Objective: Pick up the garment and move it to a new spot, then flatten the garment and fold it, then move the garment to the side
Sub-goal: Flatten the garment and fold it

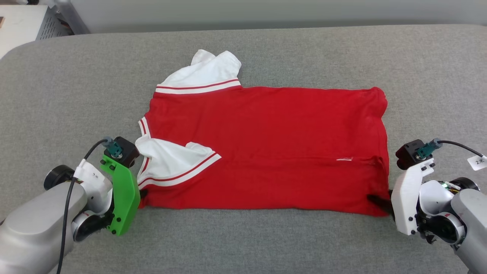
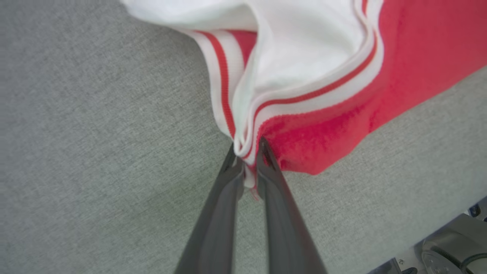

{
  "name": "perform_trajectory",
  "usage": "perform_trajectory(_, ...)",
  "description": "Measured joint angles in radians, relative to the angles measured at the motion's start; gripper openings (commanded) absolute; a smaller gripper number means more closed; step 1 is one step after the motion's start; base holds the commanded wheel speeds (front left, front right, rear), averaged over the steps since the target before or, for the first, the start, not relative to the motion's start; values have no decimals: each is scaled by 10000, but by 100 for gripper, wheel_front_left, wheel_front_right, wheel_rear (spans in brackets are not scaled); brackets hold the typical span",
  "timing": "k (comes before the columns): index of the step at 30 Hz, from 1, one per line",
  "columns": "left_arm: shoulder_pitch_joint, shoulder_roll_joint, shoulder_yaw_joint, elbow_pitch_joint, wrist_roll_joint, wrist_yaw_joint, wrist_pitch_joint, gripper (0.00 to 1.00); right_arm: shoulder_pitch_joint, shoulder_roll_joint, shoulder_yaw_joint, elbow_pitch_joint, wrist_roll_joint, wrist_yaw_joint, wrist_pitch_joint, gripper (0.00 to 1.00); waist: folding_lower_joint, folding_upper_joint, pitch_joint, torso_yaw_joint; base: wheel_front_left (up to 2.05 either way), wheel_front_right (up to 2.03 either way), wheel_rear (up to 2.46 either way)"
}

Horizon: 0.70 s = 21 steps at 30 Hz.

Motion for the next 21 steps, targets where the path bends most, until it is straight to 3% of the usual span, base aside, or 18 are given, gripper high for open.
perform_trajectory(8,260,171,-36,-23,-127,0,-190,0,436,-146,140,-648,259,2,-671,0,0,0,-586,-148,0,0,0)
perform_trajectory(21,1183,1024,-71,-1185,-466,182,-244,0,1653,-1350,-594,-1916,554,12,-732,0,0,0,-1538,-267,0,0,0)
